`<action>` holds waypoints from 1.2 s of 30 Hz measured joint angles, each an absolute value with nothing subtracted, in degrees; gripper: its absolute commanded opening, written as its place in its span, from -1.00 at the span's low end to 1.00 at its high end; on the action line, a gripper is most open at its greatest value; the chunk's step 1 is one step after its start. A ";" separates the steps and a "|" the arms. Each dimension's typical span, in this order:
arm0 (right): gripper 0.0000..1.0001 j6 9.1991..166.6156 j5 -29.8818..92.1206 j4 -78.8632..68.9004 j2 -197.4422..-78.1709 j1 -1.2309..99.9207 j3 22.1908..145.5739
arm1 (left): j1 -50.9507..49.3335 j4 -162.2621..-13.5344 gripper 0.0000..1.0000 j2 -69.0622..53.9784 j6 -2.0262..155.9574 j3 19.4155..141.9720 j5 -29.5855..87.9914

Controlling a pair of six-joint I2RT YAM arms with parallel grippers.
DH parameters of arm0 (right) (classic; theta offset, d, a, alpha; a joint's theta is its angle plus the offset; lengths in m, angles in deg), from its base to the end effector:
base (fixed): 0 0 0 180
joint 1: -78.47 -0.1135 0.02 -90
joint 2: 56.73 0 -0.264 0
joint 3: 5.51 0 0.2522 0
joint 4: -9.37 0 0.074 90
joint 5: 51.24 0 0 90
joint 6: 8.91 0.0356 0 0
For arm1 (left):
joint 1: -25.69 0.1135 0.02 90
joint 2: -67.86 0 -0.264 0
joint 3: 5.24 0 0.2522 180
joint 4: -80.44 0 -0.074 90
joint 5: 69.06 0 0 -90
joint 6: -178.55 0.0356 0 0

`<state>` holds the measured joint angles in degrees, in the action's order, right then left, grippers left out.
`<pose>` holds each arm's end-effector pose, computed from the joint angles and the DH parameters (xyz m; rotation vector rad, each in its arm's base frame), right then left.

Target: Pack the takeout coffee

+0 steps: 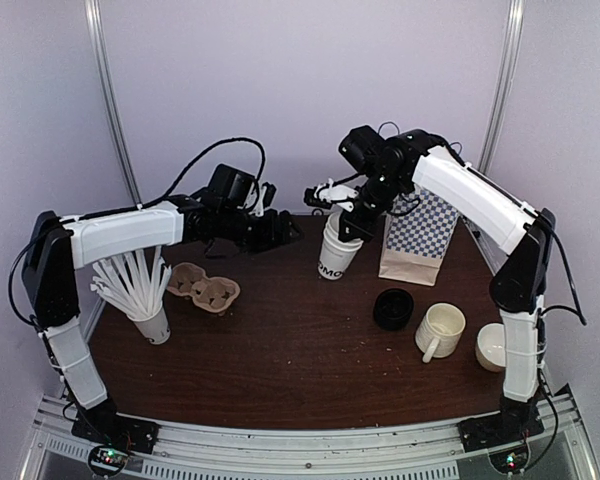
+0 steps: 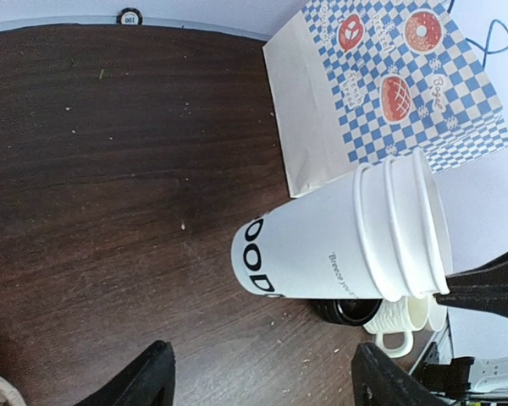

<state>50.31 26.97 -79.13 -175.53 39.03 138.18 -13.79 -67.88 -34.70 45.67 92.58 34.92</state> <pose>0.3231 0.2752 0.3535 -1.5945 2.1551 0.3234 0.3157 -0.2712 0.2859 0.0771 2.3970 -1.0166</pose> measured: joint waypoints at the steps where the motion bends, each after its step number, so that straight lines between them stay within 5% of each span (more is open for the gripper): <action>1: -1.00 50.59 26.95 -79.06 -175.55 39.05 138.40 | -13.79 -69.24 0.48 -35.57 44.51 92.90 35.51; 36: -1.00 53.04 25.59 -78.62 -178.79 39.66 141.06 | -15.04 -77.54 0.36 -48.03 35.27 100.97 39.44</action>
<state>53.04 25.59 -78.62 -178.79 39.66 141.06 -15.04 -77.54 -48.03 35.27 100.97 39.44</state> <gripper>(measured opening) 0.007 0.679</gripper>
